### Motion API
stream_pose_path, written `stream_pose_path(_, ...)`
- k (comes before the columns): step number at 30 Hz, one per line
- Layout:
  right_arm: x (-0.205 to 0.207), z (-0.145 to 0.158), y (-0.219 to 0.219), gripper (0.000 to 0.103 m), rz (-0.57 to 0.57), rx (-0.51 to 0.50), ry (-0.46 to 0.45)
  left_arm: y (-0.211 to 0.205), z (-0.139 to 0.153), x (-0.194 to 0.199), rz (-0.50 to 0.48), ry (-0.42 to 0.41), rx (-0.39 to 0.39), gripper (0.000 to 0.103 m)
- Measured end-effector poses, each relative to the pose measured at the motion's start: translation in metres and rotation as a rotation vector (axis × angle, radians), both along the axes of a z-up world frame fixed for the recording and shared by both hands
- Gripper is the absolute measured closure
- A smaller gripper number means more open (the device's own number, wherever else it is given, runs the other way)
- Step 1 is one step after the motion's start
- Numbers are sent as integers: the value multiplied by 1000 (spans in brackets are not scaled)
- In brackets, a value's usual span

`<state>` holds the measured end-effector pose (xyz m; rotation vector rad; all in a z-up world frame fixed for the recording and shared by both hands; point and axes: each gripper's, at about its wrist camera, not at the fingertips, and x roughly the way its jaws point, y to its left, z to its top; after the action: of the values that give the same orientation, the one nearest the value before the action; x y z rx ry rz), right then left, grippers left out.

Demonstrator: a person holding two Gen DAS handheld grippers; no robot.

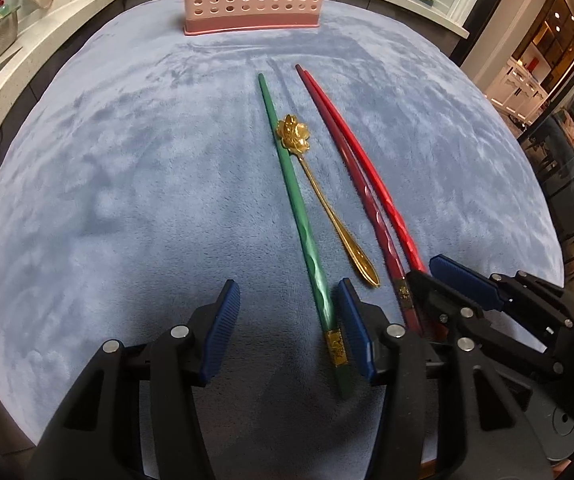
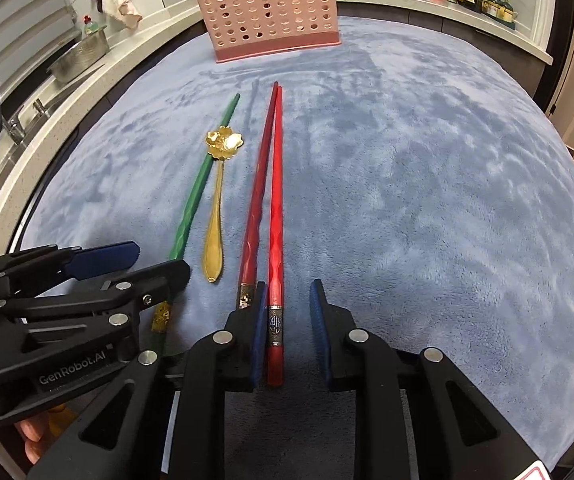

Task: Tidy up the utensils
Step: 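Grasp the green chopstick with the left tool while the right tool grasps a red chopstick, then lift both chopsticks and lower them into the pink holder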

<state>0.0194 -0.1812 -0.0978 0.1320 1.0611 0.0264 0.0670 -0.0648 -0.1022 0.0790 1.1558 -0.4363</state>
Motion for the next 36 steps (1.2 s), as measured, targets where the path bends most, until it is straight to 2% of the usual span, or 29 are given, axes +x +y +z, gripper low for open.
stream_pose_path(5, -1, 0, -9, 95, -27, 28, -6, -4, -1, -2, -15, -14, 12, 50)
stream_pose_path(9, -2, 1, -10, 95, -26, 30, -5, -5, -2, -4, -31, -32, 17, 52)
stream_pose_path(11, -3, 2, -11, 95, -25, 38, -6, -4, 0, -5, -36, -37, 15, 62)
stream_pose_path(13, -5, 5, -12, 96, -23, 48, -13, -1, 1, -4, -46, -27, -12, 80)
stream_pose_path(15, -8, 9, -14, 96, -27, 55, -21, 1, 3, -5, -58, -18, -40, 92)
stream_pose_path(20, -14, 23, -21, 96, -42, 65, -51, 3, 7, -8, -62, -20, -57, 93)
stream_pose_path(23, -17, 32, -27, 96, -57, 70, -72, 8, 16, -7, -45, -48, -57, 95)
stream_pose_path(30, -18, 65, -43, 96, -96, 77, -157, 35, 59, -1, 43, -152, -80, 96)
stream_pose_path(36, -8, 109, -59, 96, -124, 71, -272, 57, 108, 22, 119, -248, -122, 96)
